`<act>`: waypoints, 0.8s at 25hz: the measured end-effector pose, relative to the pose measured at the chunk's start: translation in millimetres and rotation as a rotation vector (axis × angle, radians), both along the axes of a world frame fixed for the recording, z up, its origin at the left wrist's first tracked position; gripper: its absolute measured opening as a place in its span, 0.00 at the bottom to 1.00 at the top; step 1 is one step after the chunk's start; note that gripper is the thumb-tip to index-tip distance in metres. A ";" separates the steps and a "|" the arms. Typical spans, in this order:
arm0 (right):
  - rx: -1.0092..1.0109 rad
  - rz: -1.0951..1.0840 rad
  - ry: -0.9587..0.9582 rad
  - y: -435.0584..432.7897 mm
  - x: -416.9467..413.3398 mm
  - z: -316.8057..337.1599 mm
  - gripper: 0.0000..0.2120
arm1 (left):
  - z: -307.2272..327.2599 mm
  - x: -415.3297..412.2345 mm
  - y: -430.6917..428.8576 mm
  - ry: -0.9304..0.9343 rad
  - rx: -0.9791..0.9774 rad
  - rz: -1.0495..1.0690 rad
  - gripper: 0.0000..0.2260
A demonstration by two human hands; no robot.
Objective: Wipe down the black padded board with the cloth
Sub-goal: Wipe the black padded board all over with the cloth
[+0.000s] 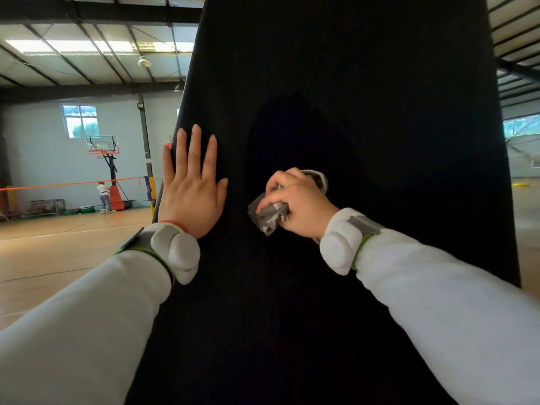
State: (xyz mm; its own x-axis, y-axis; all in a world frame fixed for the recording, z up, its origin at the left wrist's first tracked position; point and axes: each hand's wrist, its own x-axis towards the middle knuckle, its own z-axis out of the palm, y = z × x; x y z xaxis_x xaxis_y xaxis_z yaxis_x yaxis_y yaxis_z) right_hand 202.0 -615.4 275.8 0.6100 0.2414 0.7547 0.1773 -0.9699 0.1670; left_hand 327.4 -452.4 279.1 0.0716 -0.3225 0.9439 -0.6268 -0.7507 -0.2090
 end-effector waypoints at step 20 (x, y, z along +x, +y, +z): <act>-0.024 0.056 -0.049 0.3 -8.3 -33.0 0.14 | -36.0 7.0 12.0 -0.081 0.123 0.028 0.28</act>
